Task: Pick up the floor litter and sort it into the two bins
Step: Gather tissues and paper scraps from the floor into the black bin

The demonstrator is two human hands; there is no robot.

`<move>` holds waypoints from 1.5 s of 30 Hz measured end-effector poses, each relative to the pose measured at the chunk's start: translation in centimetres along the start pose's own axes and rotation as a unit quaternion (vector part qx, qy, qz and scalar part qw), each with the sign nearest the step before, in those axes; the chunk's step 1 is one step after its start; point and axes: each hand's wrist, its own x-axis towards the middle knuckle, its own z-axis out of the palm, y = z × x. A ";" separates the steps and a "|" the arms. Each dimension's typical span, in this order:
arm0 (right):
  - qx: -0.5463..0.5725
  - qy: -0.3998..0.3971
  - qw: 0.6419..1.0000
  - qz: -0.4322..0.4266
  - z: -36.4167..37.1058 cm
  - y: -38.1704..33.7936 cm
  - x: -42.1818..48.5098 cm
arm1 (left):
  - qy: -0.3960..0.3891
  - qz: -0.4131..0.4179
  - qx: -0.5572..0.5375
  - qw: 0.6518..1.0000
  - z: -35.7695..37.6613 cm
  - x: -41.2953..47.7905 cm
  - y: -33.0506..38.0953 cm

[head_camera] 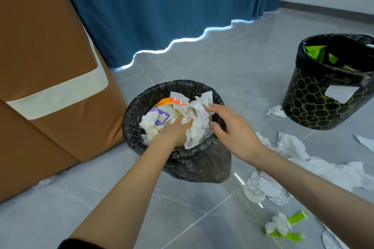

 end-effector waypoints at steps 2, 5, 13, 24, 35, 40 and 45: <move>0.009 0.004 1.000 0.002 -0.2 -0.1 -0.4 | 0.047 -0.005 0.006 0.999 0.0 -0.9 0.8; 0.015 0.009 1.000 -0.003 -0.6 -0.1 -1.3 | 0.114 -0.011 -0.021 0.993 0.0 -2.3 1.6; 0.076 0.095 0.991 0.052 -2.6 1.8 -4.1 | 0.295 -0.017 -0.148 0.944 -1.7 -6.0 3.2; 0.110 0.162 0.956 0.220 -4.9 7.6 -9.1 | 0.370 0.156 -0.221 0.889 -1.1 -8.6 13.4; 0.111 0.061 0.920 0.371 -2.6 13.8 -18.6 | 0.138 0.207 -0.205 0.947 12.0 -5.6 18.6; 0.026 -0.052 0.933 0.354 -0.8 15.0 -21.5 | 0.058 0.211 -0.233 0.948 17.1 -5.2 17.8; -0.005 -0.060 0.944 0.325 0.0 15.7 -21.9 | 0.056 0.223 -0.223 0.947 19.3 -5.5 18.1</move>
